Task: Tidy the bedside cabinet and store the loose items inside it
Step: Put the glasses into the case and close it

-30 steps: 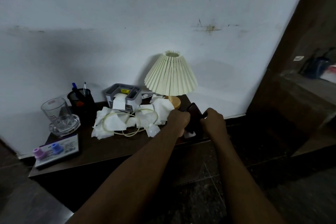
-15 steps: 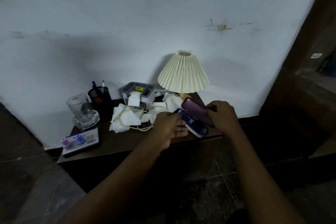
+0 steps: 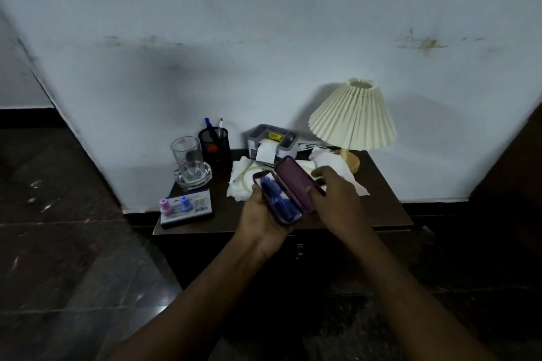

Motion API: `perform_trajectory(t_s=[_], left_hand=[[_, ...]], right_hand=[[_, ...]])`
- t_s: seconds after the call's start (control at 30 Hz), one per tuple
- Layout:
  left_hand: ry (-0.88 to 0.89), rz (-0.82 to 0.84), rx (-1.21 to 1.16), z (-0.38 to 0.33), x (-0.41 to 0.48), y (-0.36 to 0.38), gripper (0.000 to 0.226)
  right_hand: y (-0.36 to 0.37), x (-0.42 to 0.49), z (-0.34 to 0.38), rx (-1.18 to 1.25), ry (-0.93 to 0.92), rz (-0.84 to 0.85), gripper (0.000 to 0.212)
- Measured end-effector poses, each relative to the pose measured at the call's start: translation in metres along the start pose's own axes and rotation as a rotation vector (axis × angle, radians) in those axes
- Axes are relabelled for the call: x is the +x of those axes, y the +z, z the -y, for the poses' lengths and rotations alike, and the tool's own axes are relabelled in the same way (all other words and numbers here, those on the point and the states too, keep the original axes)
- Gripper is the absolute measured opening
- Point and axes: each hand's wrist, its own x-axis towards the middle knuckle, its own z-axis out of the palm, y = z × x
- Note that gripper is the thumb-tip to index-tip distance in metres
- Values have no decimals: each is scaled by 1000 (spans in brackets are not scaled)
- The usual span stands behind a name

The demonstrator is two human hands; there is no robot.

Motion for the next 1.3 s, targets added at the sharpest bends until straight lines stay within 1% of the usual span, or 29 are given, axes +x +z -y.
perform_trajectory(t_s=[0.07,0.1,0.23,0.33,0.43,0.5,0.57,0.7,0.77,0.83,0.9,1.0,1.07,1.13,1.2,1.3], left_hand=[[-21,42,-42,-6,8,-6,57],[-25,43,-43,-6,10,-9,57],[-24,22,-24,-3,13,-10,57],[-12,-2,-29,-2,11,-8,51],[6,-26,-94,-4,12,-11,46],[32,-48,-143,-4,15,-13,41],[65,-69,-179,-3,19,-13,41],[108,-106,-220,-1,18,-12,37],[112,-111,-240,1,20,-13,39],[123,-97,-232,3,19,-11,45],[119,-68,-190,6,17,-9,52],[106,-6,-164,10,13,-6,55],[73,49,-190,12,12,-5,54],[65,51,-206,13,12,-6,54],[78,28,-203,12,14,-9,54],[86,11,-200,8,16,-11,53]], right_hand=[[7,0,5,-301,-208,-123,30],[9,0,9,-407,-282,-161,31],[19,0,27,-563,-394,-206,35],[26,1,28,-618,-438,-140,22],[32,3,26,-633,-363,-31,28],[32,6,25,-562,-275,50,30],[28,11,25,-408,-191,73,27],[11,15,23,37,-114,0,21],[3,12,22,139,-77,-45,21],[-4,9,20,114,-98,-50,18],[-6,5,21,72,-130,18,14],[3,4,24,105,-49,165,5],[12,5,25,114,7,200,2],[19,6,28,105,42,211,6],[18,4,32,110,43,241,16],[16,-2,35,146,-15,318,25]])
